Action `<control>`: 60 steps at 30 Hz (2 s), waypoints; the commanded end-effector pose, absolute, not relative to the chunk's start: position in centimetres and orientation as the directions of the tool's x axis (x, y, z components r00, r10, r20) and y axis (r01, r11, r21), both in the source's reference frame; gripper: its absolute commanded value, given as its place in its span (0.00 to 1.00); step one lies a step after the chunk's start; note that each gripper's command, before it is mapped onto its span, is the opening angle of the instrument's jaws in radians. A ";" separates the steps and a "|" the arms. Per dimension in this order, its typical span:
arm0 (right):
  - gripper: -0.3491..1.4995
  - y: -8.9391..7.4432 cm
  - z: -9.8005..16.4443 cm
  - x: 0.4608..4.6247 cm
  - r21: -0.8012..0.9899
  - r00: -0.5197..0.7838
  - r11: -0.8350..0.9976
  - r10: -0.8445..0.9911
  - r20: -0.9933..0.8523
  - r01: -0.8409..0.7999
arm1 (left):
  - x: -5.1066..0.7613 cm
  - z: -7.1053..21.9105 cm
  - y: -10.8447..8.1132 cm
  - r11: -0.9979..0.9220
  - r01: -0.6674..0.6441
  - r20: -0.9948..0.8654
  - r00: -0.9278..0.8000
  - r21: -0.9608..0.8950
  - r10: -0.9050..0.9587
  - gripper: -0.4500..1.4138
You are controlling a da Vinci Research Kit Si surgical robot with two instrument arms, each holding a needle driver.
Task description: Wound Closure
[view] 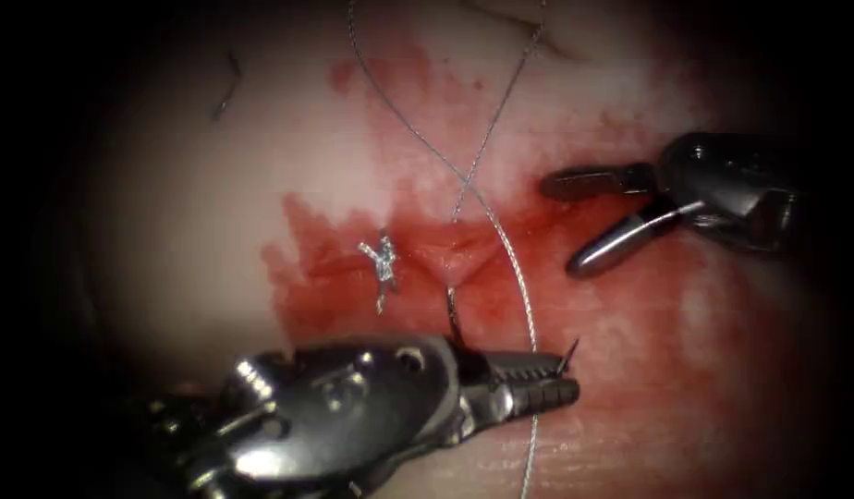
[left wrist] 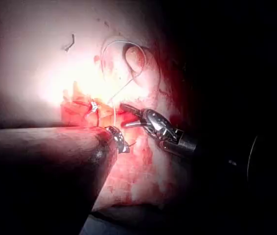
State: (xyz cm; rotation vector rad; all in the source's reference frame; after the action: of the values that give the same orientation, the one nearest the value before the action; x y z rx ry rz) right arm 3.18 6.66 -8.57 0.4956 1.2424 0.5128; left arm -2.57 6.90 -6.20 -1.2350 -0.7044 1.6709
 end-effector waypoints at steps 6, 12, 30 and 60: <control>0.92 6.7 -8.5 3.22 0.614 0.238 0.784 0.615 -0.751 -0.091 | -2.68 -6.2 6.8 -0.301 -0.267 -0.297 -0.058 -0.915 0.953 0.05; 0.92 6.6 -8.5 3.17 0.618 0.238 0.781 0.619 -0.748 -0.087 | -2.76 -6.5 6.7 -0.436 -0.165 -0.420 -0.124 -0.885 0.899 0.05; 0.89 6.5 -9.0 2.85 0.745 0.174 0.651 0.758 -0.628 -0.145 | -2.26 -6.9 7.2 -0.983 -0.078 -0.916 -0.356 -0.167 0.184 0.05; 0.80 6.6 -9.6 3.23 0.934 -0.012 0.321 0.945 -0.327 -0.155 | -2.20 -6.1 7.4 -0.992 0.052 -0.949 -0.289 0.118 -0.128 0.05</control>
State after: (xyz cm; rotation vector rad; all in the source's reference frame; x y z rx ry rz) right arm 3.12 6.63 -9.71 0.8373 1.2617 1.0630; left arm -2.14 7.32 -6.16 -1.9319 0.1035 2.6157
